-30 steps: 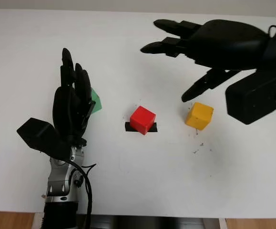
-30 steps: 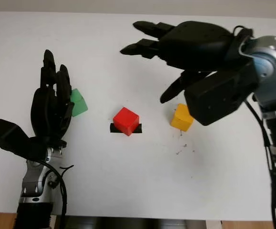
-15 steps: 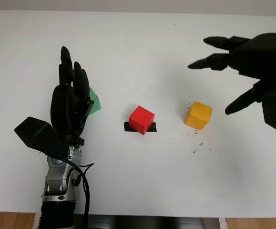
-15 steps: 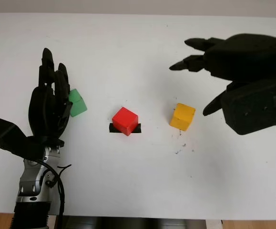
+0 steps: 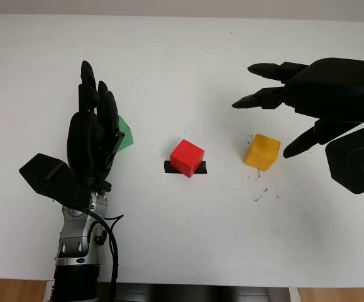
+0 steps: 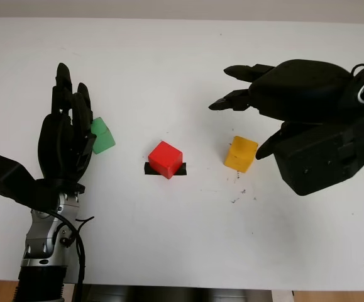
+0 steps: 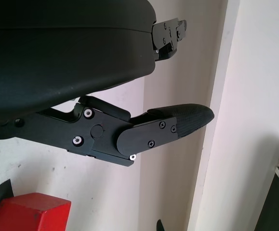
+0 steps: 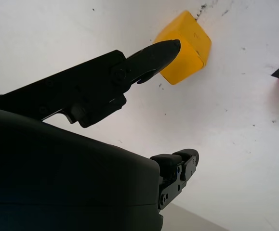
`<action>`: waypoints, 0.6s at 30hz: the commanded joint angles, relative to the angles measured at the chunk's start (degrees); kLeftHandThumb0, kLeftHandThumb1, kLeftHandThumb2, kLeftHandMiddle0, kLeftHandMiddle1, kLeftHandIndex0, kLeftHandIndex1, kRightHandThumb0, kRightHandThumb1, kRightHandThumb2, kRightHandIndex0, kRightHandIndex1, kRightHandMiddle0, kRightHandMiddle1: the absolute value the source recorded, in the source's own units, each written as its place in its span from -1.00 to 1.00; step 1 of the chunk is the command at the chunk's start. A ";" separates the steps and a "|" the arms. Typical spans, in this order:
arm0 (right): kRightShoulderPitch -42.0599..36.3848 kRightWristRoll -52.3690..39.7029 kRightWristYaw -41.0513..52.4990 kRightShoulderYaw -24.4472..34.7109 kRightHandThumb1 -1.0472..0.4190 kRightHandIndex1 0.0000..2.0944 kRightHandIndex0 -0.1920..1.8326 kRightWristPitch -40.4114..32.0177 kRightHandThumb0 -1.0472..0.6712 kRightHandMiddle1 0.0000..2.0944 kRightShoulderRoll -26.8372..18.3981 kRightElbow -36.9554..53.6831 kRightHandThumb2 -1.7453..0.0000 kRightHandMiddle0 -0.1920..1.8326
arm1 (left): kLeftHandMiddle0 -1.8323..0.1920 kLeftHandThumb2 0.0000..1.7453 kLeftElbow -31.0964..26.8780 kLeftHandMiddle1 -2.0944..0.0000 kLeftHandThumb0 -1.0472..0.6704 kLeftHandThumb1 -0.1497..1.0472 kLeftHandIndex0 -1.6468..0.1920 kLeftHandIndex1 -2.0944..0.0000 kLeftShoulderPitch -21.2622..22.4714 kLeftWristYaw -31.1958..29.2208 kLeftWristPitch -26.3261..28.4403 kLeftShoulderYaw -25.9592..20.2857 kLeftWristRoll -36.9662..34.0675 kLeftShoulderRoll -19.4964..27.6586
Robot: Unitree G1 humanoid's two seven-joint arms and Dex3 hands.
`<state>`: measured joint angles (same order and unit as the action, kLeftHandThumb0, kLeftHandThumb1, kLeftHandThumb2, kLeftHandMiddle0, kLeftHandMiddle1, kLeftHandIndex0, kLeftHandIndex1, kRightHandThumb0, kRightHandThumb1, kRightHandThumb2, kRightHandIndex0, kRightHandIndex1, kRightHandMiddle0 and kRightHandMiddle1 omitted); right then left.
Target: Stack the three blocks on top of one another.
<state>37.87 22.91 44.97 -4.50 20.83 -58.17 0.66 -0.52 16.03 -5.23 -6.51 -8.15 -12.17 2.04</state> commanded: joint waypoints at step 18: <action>-0.27 4.58 -1.25 -1.81 -0.66 -0.94 -0.82 8.19 -0.33 -0.91 -2.31 -4.22 0.94 -0.48 | 1.00 -0.27 0.05 0.95 -0.51 1.00 1.00 0.98 0.37 -0.66 -0.99 -0.84 0.09 0.89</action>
<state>37.83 27.16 43.44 -6.18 28.64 -59.11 -4.50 -0.49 16.03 -5.75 -6.87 -8.88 -12.15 2.49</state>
